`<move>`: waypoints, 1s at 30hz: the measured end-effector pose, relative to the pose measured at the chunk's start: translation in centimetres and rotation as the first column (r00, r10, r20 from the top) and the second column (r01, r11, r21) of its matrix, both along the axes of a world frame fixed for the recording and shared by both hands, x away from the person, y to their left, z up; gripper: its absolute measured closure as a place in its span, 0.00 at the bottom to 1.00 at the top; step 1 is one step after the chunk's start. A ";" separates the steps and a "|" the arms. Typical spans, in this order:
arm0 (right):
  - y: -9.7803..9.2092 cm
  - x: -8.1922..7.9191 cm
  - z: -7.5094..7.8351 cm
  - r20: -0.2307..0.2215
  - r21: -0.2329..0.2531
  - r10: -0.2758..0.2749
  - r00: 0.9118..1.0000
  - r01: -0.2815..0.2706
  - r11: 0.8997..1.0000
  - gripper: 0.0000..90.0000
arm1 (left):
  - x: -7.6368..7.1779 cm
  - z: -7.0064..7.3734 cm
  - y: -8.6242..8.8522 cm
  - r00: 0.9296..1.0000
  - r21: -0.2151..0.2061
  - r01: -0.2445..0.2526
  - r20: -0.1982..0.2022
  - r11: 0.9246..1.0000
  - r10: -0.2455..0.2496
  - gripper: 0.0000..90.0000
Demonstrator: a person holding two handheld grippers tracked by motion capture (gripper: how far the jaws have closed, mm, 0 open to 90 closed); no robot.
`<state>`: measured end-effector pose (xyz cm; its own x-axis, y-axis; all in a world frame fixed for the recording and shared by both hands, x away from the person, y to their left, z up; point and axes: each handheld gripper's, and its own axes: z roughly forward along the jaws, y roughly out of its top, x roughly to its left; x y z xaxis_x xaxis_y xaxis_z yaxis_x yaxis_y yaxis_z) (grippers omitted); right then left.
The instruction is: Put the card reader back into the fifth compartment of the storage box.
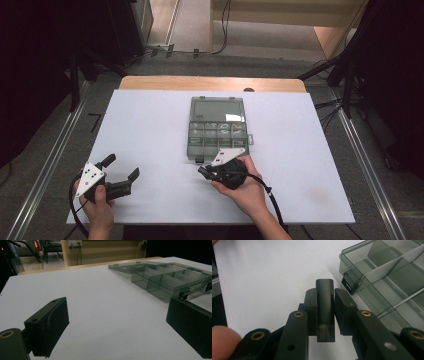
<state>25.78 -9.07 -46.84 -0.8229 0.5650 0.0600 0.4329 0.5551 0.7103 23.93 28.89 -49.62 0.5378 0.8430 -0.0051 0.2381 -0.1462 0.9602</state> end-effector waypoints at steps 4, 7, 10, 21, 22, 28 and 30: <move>0.0 0.2 0.2 0.005 -0.001 0.002 1.000 -0.002 1.000 0.79 | 0.0 0.0 0.0 1.000 0.000 0.001 0.000 1.000 -0.001 0.05; 0.0 0.4 0.3 0.005 -0.003 0.001 1.000 -0.001 1.000 0.79 | 0.0 0.0 0.0 1.000 0.001 0.001 0.000 1.000 -0.001 0.05; 0.0 0.6 0.5 0.005 0.000 -0.003 1.000 0.003 1.000 0.79 | 0.0 0.0 0.0 1.000 0.000 0.002 0.000 1.000 -0.002 0.05; 0.0 1.2 1.1 0.017 0.001 -0.006 1.000 0.006 1.000 0.79 | 0.0 0.0 0.0 1.000 0.001 0.002 0.000 1.000 -0.002 0.05; 0.0 1.3 1.2 0.021 0.000 -0.004 1.000 0.004 1.000 0.79 | 0.0 0.0 0.0 1.000 0.001 0.002 0.000 1.000 -0.002 0.05; 0.0 1.6 1.4 0.022 -0.003 -0.008 1.000 0.008 1.000 0.79 | 0.0 0.0 0.0 1.000 -0.001 0.003 0.000 1.000 -0.003 0.05; -0.1 1.7 1.4 0.026 -0.004 -0.005 1.000 0.005 1.000 0.79 | 0.0 0.0 0.0 1.000 -0.002 0.003 0.000 1.000 -0.003 0.05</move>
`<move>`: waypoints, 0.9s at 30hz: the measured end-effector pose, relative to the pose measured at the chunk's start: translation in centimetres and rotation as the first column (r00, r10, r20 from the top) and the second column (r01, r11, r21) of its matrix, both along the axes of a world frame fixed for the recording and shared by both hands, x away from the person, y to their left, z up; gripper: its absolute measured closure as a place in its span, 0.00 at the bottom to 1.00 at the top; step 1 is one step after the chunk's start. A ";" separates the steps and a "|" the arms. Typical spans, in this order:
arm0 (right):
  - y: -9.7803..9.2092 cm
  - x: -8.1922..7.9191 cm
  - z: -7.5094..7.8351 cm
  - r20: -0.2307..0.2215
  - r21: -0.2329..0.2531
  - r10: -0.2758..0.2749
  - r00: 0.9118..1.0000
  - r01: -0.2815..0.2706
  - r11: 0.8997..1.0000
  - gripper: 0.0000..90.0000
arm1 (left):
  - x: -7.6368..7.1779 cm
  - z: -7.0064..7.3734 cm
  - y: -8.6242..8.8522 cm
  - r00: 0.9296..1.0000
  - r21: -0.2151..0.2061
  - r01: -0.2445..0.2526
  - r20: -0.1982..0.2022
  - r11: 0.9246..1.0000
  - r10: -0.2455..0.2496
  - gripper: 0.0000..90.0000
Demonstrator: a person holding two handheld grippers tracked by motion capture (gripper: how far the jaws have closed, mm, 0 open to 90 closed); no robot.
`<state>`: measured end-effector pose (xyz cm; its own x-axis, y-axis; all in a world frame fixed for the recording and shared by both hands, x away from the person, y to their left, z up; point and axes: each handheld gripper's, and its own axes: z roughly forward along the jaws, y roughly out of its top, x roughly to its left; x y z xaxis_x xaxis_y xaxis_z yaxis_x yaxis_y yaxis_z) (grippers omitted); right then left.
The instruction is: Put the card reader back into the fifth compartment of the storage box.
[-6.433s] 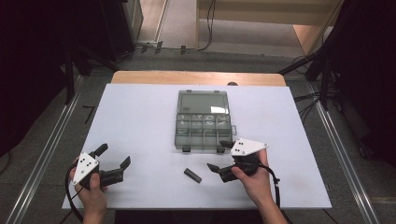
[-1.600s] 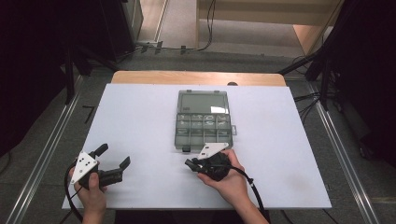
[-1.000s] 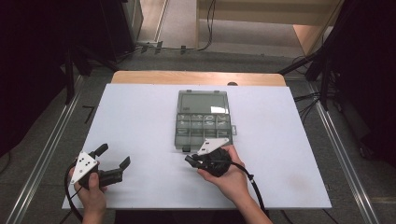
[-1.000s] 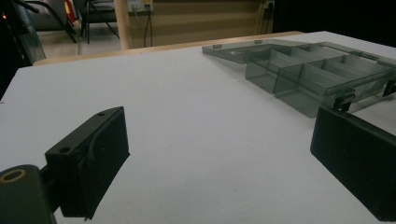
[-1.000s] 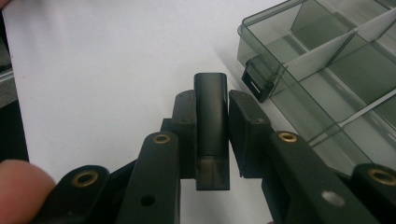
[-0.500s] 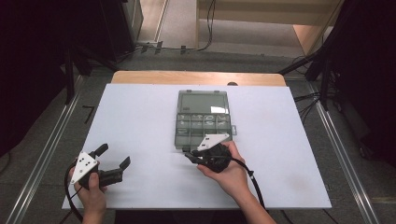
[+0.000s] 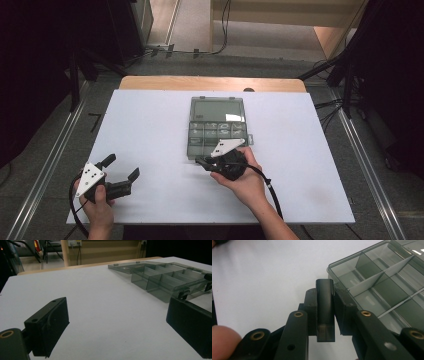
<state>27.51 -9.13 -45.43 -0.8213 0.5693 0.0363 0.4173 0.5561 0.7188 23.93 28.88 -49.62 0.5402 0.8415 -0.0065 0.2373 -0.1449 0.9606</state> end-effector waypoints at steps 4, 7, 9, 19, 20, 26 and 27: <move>-0.1 0.2 0.2 -0.002 0.000 -0.002 1.000 0.002 1.000 0.79 | 0.0 0.0 0.0 1.000 0.000 0.000 0.000 1.000 0.000 0.05; -0.2 0.4 0.3 -0.001 0.002 -0.006 1.000 0.006 1.000 0.79 | 0.0 0.0 0.0 1.000 0.001 0.001 0.000 1.000 -0.001 0.05; -0.1 0.6 0.4 -0.003 0.004 -0.008 1.000 0.008 1.000 0.79 | 0.0 0.0 0.0 1.000 0.000 0.001 0.000 1.000 -0.001 0.05; 0.0 1.2 0.7 -0.004 0.015 -0.009 1.000 0.009 1.000 0.79 | 0.0 0.0 0.0 1.000 0.001 0.001 0.000 1.000 -0.001 0.05; 0.0 1.3 0.7 -0.001 0.013 -0.009 1.000 0.009 1.000 0.79 | 0.0 0.0 0.0 1.000 0.001 0.001 0.000 1.000 -0.001 0.05; 0.2 1.7 0.7 -0.008 0.019 -0.012 1.000 0.012 1.000 0.79 | 0.0 0.0 0.0 1.000 0.000 0.001 0.000 1.000 -0.001 0.05; 0.2 1.7 0.7 -0.012 0.021 -0.014 1.000 0.015 1.000 0.79 | 0.0 0.0 0.0 1.000 0.001 0.000 0.000 1.000 0.000 0.05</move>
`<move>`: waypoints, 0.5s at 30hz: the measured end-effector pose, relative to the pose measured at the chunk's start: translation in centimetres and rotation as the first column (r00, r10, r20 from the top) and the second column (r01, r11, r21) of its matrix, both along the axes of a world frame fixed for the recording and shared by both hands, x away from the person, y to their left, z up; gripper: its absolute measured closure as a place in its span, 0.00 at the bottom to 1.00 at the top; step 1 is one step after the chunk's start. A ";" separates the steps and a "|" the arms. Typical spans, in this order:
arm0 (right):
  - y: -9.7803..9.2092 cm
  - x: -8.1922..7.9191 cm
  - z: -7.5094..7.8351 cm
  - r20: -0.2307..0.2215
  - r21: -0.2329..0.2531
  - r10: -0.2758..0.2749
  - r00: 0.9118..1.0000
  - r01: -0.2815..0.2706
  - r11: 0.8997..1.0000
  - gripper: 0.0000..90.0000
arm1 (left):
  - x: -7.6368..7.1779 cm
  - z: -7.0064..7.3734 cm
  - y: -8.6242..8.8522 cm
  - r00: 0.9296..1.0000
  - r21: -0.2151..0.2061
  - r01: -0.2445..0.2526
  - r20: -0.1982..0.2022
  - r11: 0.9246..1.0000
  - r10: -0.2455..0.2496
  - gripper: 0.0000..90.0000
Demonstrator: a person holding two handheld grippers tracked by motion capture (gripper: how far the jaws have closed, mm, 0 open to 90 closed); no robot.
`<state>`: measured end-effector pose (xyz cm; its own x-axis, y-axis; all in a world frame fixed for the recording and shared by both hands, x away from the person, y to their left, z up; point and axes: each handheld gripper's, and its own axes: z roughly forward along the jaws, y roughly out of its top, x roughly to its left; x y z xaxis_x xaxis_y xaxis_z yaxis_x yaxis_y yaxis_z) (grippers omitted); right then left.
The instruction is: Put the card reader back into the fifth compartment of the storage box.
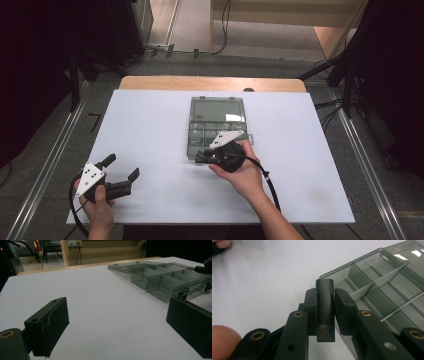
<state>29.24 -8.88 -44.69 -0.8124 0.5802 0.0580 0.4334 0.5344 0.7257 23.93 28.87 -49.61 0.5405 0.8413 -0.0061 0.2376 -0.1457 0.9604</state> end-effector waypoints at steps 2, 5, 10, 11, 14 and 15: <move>0.1 0.2 0.0 0.004 0.001 0.002 1.000 -0.002 1.000 0.79 | 0.0 0.0 0.0 1.000 0.004 -0.001 0.000 1.000 0.001 0.05; 0.1 0.4 0.0 0.004 0.003 0.001 1.000 -0.001 1.000 0.79 | 0.0 0.0 -0.1 1.000 0.007 -0.004 0.000 1.000 0.004 0.05; 0.2 0.8 0.2 0.001 0.005 0.000 1.000 0.000 1.000 0.79 | 0.0 0.0 -0.1 1.000 0.012 -0.007 0.002 1.000 0.007 0.05; 0.2 0.8 0.2 0.001 0.005 0.000 1.000 0.000 1.000 0.79 | 0.0 0.0 -0.1 1.000 0.011 -0.006 0.003 1.000 0.006 0.05; 0.4 1.1 0.2 0.002 0.005 -0.001 1.000 0.001 1.000 0.79 | 0.0 0.0 -0.1 1.000 0.009 -0.008 0.004 1.000 0.008 0.05; 0.4 1.1 0.2 0.002 0.005 -0.001 1.000 0.001 1.000 0.79 | 0.0 0.0 -0.1 1.000 0.009 -0.008 0.004 1.000 0.008 0.05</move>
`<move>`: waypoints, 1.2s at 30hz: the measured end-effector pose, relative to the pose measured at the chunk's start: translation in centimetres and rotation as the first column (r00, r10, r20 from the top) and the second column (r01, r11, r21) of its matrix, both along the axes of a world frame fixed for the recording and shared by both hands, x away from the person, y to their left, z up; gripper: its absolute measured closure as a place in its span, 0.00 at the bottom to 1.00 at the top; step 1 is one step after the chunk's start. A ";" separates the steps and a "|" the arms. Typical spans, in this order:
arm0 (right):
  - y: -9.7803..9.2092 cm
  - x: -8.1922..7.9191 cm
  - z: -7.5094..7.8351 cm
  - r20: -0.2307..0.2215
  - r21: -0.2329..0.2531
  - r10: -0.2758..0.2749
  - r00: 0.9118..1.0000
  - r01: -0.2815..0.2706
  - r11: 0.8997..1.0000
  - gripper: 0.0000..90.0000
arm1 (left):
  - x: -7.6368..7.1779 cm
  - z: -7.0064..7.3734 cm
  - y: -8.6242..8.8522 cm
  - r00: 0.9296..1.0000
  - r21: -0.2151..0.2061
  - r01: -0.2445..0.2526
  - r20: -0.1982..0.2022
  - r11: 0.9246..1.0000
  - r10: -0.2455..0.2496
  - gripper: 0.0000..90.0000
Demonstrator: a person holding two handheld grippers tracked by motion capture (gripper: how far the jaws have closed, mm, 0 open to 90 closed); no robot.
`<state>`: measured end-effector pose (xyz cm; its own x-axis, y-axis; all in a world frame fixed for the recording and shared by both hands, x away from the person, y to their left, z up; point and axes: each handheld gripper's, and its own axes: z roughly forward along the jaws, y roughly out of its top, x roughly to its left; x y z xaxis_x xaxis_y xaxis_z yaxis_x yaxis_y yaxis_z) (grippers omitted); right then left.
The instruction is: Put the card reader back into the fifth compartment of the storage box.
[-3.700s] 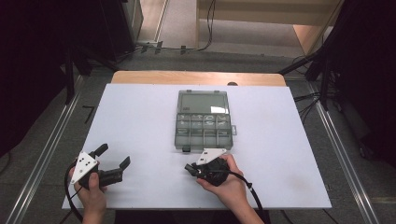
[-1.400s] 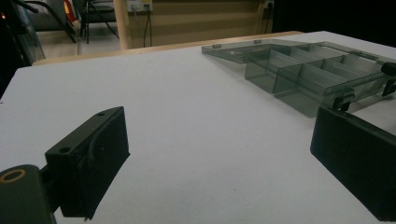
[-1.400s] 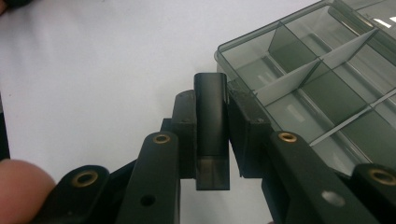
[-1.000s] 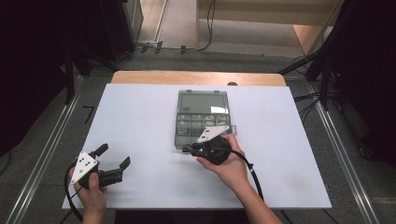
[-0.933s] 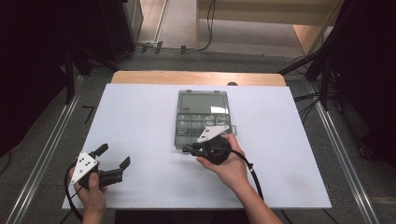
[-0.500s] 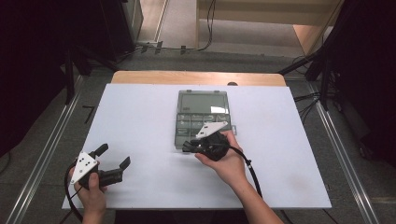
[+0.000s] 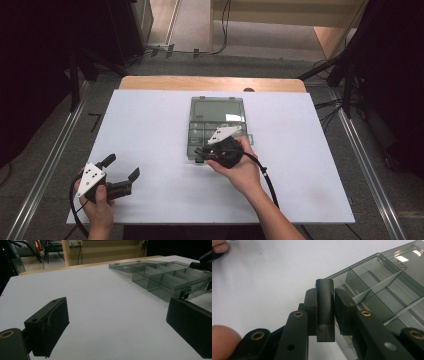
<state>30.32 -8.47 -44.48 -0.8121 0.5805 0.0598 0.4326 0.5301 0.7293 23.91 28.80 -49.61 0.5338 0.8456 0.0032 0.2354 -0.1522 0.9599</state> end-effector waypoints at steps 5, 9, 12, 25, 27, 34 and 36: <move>0.3 0.4 0.0 -0.006 -0.001 -0.004 1.000 0.004 1.000 0.79 | -0.1 0.0 0.0 1.000 -0.009 0.001 0.006 1.000 -0.001 0.05; 0.4 0.6 0.0 -0.007 0.000 -0.007 1.000 0.007 1.000 0.79 | -0.1 0.0 0.0 1.000 -0.007 -0.001 0.006 1.000 0.002 0.05; 0.6 1.0 -0.1 -0.006 -0.001 -0.011 1.000 0.011 1.000 0.79 | -0.1 0.0 0.1 1.000 -0.006 -0.003 0.006 1.000 0.003 0.05; 0.8 2.5 -0.9 -0.027 -0.001 -0.050 0.998 0.050 0.999 0.79 | 0.0 0.1 0.1 1.000 -0.007 -0.003 0.004 1.000 0.003 0.05; 0.9 2.7 -1.0 -0.025 -0.002 -0.052 0.998 0.052 0.999 0.79 | 0.0 0.0 0.1 1.000 -0.008 -0.004 0.002 1.000 0.004 0.05; 0.8 3.1 -0.6 -0.024 0.083 -0.083 0.996 0.084 0.993 0.43 | 0.0 0.0 0.1 1.000 -0.010 -0.003 0.001 1.000 0.003 0.05; 0.5 3.1 -0.5 -0.024 0.088 -0.086 0.996 0.087 0.992 0.27 | 0.0 0.0 0.1 1.000 -0.010 -0.003 0.001 1.000 0.003 0.05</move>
